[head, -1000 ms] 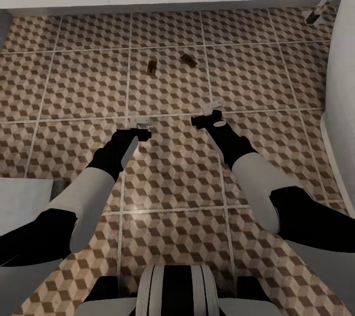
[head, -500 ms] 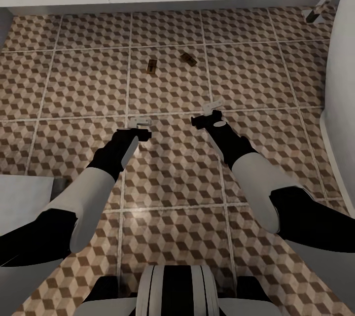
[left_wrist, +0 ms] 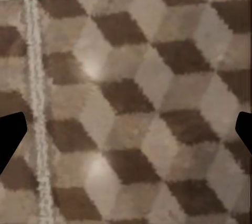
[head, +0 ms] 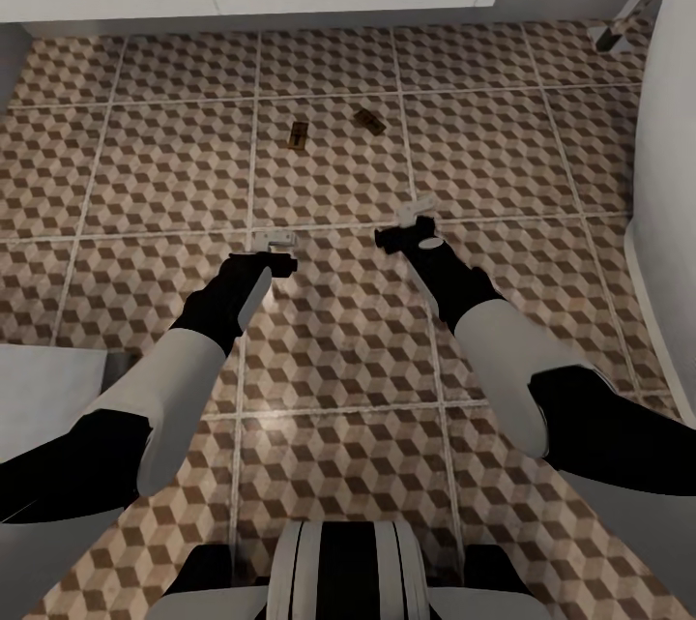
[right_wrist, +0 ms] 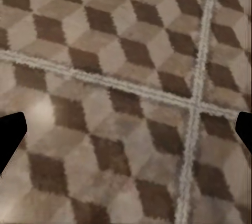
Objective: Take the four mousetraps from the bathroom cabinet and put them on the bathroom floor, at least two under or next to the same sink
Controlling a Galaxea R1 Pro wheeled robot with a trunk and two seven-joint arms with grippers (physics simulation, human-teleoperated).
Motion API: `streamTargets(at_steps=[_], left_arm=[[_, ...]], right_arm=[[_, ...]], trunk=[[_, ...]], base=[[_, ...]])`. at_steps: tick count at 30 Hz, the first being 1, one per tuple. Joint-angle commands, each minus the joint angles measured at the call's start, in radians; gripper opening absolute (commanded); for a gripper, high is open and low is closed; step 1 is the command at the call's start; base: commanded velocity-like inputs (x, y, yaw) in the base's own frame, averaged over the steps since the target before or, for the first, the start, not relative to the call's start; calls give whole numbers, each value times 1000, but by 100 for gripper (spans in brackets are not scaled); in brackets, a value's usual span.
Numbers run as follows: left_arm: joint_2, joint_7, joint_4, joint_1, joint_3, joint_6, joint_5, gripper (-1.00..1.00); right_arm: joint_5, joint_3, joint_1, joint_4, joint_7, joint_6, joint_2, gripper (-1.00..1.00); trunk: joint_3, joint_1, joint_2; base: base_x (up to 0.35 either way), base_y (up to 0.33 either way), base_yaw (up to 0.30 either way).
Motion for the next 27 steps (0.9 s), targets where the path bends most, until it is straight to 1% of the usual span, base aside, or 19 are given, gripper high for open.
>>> streamTargets(at_steps=[1, 12, 15, 25, 26, 27], left_arm=[[0, 8, -2, 0, -4, 5, 6, 100], [-1, 8, 5, 0, -5, 5, 6, 100], [-1, 8, 7, 2, -6, 5, 6, 100], [1, 8, 7, 17, -6, 5, 6, 100], [1, 7, 2, 54, -6, 4, 6, 100], [1, 7, 1, 66, -6, 4, 6, 100]], right_arm=[[9, 4, 0, -1, -4, 8, 0, 100], [9, 4, 2, 6, -4, 7, 0, 100], [9, 3, 3, 20, -4, -8, 0, 100], [11, 3, 4, 124, -5, -104, 0, 100], [11, 2, 5, 182, -5, -159, 0, 100], [12, 3, 6, 202, -5, -180, 0, 100]], trunk=[[3, 0, 0], [46, -5, 3], [58, -7, 3], [96, -11, 6], [100, -12, 6], [104, -12, 6]], base=[[0, 0, 0], [0, 0, 0], [0, 0, 0], [0, 0, 0], [0, 0, 0], [0, 0, 0]])
